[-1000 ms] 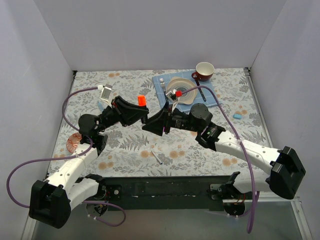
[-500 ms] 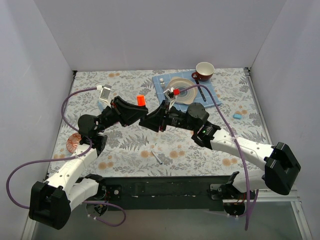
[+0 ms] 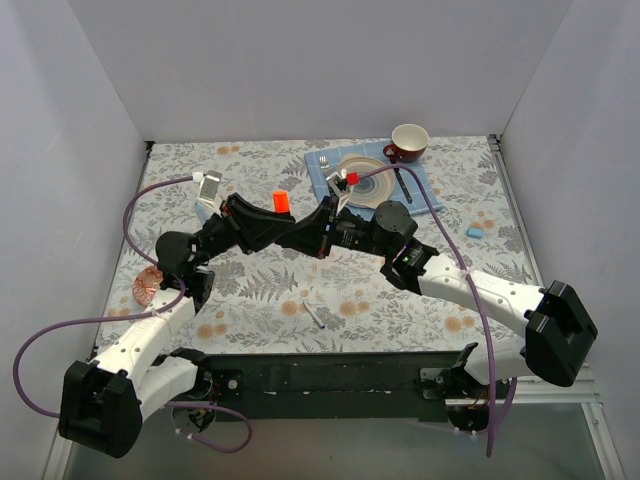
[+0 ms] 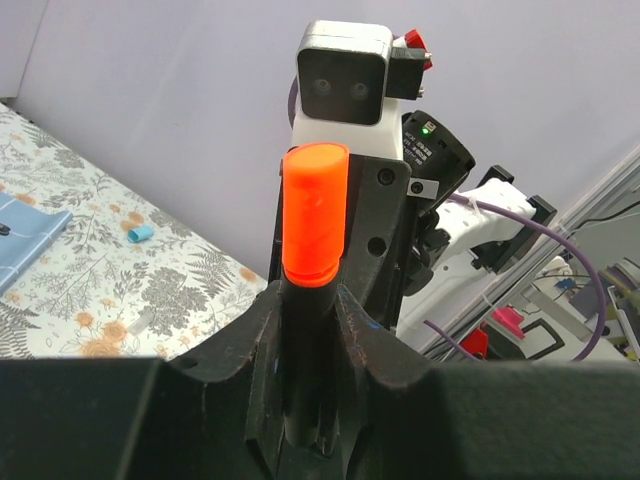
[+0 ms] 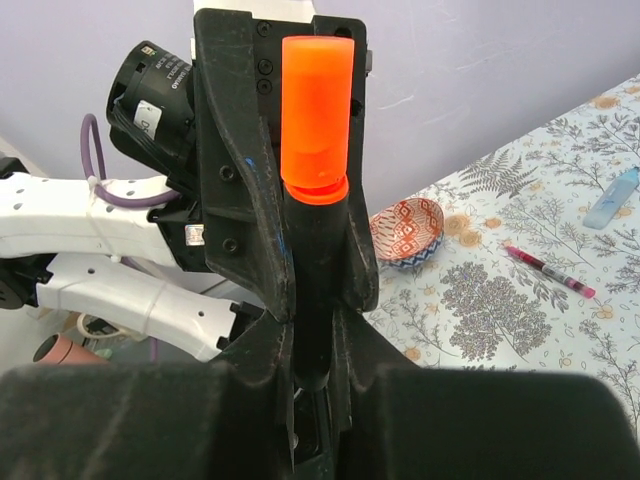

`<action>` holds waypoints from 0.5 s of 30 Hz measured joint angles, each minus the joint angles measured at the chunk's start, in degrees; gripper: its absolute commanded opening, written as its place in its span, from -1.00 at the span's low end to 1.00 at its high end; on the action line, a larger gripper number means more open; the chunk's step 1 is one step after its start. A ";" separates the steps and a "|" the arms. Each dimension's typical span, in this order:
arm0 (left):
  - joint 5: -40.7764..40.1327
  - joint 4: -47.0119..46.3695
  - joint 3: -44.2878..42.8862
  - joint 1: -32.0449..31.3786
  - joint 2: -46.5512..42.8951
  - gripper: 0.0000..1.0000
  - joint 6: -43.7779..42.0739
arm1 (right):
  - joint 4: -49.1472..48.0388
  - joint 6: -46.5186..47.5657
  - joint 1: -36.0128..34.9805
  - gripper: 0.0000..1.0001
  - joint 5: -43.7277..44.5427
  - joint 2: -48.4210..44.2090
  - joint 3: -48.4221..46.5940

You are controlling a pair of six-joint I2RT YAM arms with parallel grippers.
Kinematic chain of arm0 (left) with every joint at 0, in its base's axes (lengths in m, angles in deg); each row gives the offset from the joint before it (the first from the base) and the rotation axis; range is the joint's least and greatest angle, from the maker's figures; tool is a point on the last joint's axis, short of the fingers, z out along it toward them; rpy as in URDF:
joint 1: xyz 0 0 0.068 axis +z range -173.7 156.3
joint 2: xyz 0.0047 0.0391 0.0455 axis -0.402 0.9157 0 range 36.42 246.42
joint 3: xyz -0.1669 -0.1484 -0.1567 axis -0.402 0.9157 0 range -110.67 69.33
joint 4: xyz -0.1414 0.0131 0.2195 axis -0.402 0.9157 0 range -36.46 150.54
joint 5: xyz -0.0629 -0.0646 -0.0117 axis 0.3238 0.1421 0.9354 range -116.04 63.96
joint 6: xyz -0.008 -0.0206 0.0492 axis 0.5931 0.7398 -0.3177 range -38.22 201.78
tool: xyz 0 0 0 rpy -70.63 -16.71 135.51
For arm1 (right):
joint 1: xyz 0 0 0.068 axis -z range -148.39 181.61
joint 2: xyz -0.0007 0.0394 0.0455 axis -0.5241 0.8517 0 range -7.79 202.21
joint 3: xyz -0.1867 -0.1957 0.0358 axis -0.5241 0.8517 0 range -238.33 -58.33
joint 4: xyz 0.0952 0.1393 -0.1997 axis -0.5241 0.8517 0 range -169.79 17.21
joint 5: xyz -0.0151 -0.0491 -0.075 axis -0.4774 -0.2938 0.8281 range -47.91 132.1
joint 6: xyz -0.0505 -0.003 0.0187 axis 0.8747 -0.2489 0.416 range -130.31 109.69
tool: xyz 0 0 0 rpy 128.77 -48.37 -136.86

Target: Insert the pens into the pen caps

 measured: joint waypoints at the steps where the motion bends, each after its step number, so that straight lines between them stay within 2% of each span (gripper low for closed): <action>1: 0.00 0.24 -0.04 0.00 -0.02 -0.21 -0.09 | 0.00 -0.04 0.02 -0.97 -0.11 0.00 0.00; 4: -0.13 2.93 -0.66 0.00 -0.11 0.05 -1.60 | 0.46 0.09 -0.02 -0.97 -0.59 0.00 0.00; 7: -0.37 7.04 -1.86 0.00 -0.33 0.21 -3.76 | 0.63 0.17 -0.07 -0.97 -1.22 -0.31 0.28; 15: -0.37 16.57 -7.32 0.00 -2.25 0.45 -9.16 | 1.49 0.31 -0.07 -0.97 -2.91 -5.33 5.68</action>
